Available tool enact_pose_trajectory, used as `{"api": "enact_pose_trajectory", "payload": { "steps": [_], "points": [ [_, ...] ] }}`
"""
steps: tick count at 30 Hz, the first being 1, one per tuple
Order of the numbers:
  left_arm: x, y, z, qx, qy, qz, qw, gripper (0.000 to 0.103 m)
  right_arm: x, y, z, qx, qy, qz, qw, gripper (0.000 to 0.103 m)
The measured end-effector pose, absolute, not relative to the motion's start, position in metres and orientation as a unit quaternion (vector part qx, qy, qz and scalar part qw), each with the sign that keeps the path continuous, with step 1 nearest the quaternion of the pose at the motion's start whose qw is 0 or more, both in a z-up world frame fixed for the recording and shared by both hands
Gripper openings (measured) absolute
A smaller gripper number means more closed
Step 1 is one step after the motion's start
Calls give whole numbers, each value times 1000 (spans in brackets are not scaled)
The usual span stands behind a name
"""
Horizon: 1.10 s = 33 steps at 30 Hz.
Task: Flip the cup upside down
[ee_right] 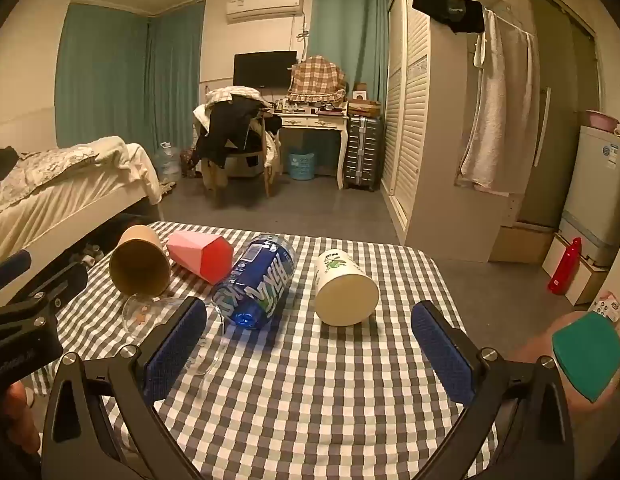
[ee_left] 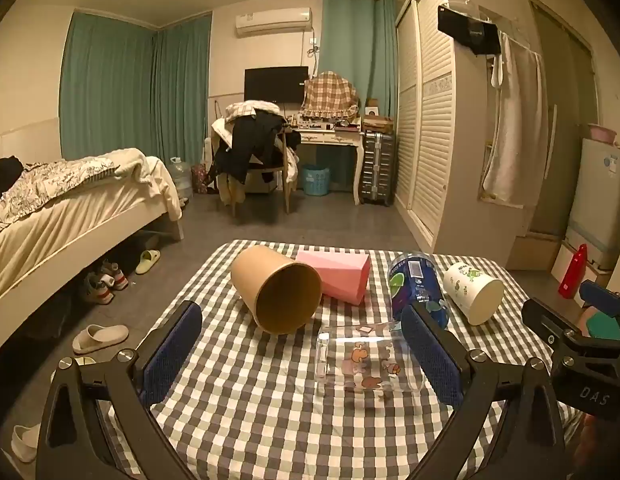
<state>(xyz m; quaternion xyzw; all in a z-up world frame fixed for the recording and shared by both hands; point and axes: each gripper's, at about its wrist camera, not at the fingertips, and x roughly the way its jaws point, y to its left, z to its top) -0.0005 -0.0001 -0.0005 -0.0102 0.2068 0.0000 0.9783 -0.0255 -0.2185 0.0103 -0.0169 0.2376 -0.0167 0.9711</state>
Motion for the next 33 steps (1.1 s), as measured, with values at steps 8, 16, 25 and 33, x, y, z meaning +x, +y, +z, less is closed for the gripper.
{"api": "enact_pose_trajectory", "payload": {
  "steps": [8,16,25,33],
  "points": [
    [2,0,-7,-9,214,0,977,103,-25,-217,9,-14,238,-16,971,103],
    [2,4,-3,-13,217,1,976,103,-25,-213,9,-13,240,-14,970,103],
    [2,6,-2,-12,217,0,976,103,-26,-211,6,-11,242,-11,970,103],
    [3,8,0,-13,218,2,976,103,-24,-214,6,-11,245,-10,969,103]
  ]
}}
